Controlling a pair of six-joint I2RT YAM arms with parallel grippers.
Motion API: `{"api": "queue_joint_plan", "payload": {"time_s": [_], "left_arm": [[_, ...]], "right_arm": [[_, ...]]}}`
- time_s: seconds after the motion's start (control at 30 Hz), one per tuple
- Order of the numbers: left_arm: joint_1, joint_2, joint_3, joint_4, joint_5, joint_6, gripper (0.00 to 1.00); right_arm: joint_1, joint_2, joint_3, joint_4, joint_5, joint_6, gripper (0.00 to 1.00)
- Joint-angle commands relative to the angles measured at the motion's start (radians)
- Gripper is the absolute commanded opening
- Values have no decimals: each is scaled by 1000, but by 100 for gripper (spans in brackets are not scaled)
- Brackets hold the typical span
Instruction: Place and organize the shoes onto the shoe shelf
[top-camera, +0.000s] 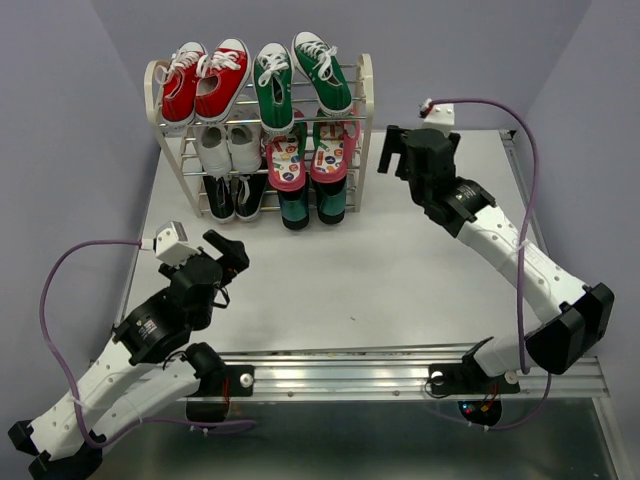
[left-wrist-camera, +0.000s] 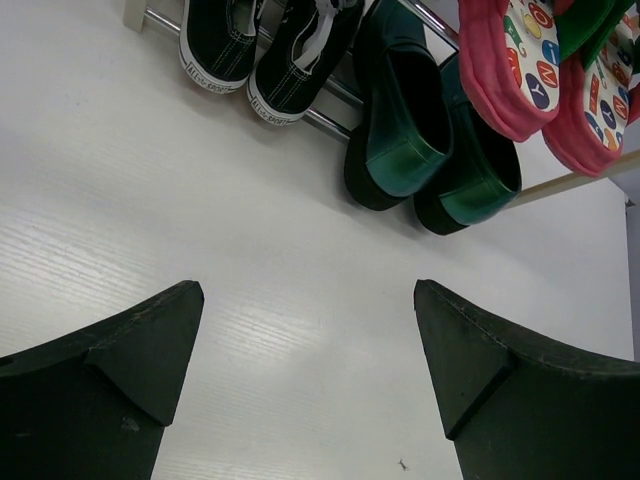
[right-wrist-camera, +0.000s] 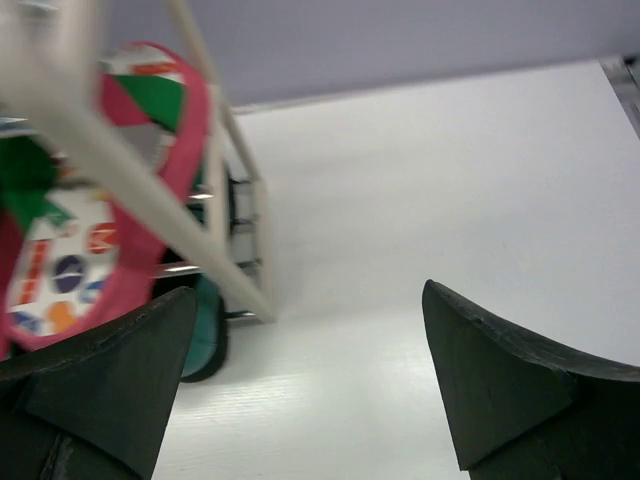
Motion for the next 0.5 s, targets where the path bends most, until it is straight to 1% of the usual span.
{"api": "queue_joint_plan", "payload": {"time_s": [0.0, 0.07, 0.13, 0.23, 0.4, 0.47], "left_arm": [[4, 2, -14, 9, -33, -36, 99], [4, 10, -23, 11, -39, -55, 99], [4, 7, -39, 11, -47, -82, 99], [4, -2, -52, 6, -55, -121, 99], [4, -36, -80, 11, -50, -161, 99], [4, -41, -80, 8, -43, -168, 99]], "right_arm": [[-120, -85, -177, -51, -61, 181, 100], [-120, -111, -252, -49, -49, 212, 100], [-120, -143, -386, -40, -62, 237, 100], [-120, -159, -467, -2, -68, 249, 100], [-120, -185, -521, 58, -87, 269, 100], [-120, -202, -541, 103, -110, 235, 100]]}}
